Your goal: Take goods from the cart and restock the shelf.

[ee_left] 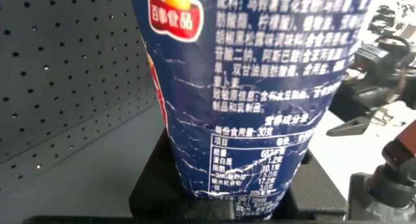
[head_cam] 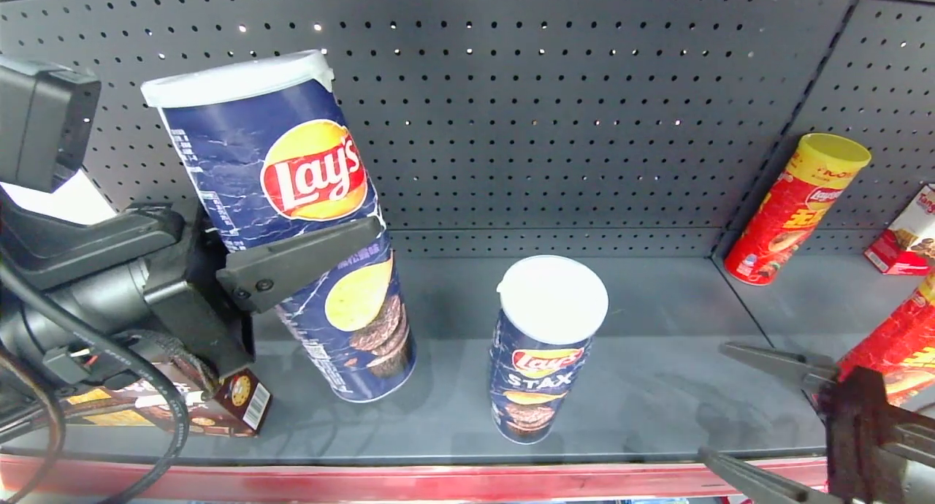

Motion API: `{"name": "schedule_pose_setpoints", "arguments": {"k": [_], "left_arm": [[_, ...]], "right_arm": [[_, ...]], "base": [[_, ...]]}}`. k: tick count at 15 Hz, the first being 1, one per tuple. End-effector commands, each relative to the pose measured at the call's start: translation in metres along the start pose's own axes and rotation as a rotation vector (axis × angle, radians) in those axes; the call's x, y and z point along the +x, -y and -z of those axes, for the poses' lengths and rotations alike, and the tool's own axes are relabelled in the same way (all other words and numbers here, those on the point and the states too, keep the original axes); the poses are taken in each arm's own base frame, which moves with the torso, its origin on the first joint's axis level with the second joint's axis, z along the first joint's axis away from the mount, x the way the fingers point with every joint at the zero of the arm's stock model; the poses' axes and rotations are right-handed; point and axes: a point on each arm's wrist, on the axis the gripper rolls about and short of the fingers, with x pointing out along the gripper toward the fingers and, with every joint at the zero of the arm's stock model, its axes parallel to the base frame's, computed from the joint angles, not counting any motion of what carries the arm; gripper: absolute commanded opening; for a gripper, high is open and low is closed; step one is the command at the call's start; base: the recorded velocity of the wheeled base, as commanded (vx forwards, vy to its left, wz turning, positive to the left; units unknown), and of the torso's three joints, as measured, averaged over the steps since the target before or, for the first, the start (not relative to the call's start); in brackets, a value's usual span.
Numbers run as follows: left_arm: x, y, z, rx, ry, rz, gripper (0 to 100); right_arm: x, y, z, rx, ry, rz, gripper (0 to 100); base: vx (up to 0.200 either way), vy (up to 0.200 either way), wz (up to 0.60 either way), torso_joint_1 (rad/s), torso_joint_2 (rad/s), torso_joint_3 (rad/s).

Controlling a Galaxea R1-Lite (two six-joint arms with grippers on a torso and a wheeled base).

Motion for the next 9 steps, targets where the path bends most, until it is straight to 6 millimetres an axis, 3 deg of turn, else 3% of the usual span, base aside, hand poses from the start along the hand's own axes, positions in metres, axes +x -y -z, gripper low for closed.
{"name": "schedule_pose_setpoints", "arguments": {"k": [1,4,5,7,9], "left_arm": [[-0.006,0.005,-0.002,0.007,0.01,0.004,0],[-0.005,0.005,-0.003,0.008,0.012,0.008,0],[-0.006,0.005,-0.003,0.011,0.015,0.007,0],[-0.006,0.005,-0.002,0.011,0.013,0.008,0],[-0.005,0.006,-0.003,0.01,0.012,0.012,0]], "right_arm": [[-0.056,-0.025,0.011,-0.022,0.021,0.13,100],[-0.095,-0.048,0.025,0.041,-0.006,0.269,100],[-0.117,-0.062,0.039,0.062,-0.009,0.358,100],[-0.142,-0.079,0.065,0.068,-0.033,0.498,100],[-0.146,-0.082,0.078,0.133,-0.058,0.597,100]], "base": [[0.0,0.0,0.0,0.0,0.0,0.0],[0.0,0.0,0.0,0.0,0.0,0.0],[0.0,0.0,0.0,0.0,0.0,0.0],[0.0,0.0,0.0,0.0,0.0,0.0],[0.0,0.0,0.0,0.0,0.0,0.0]]}}
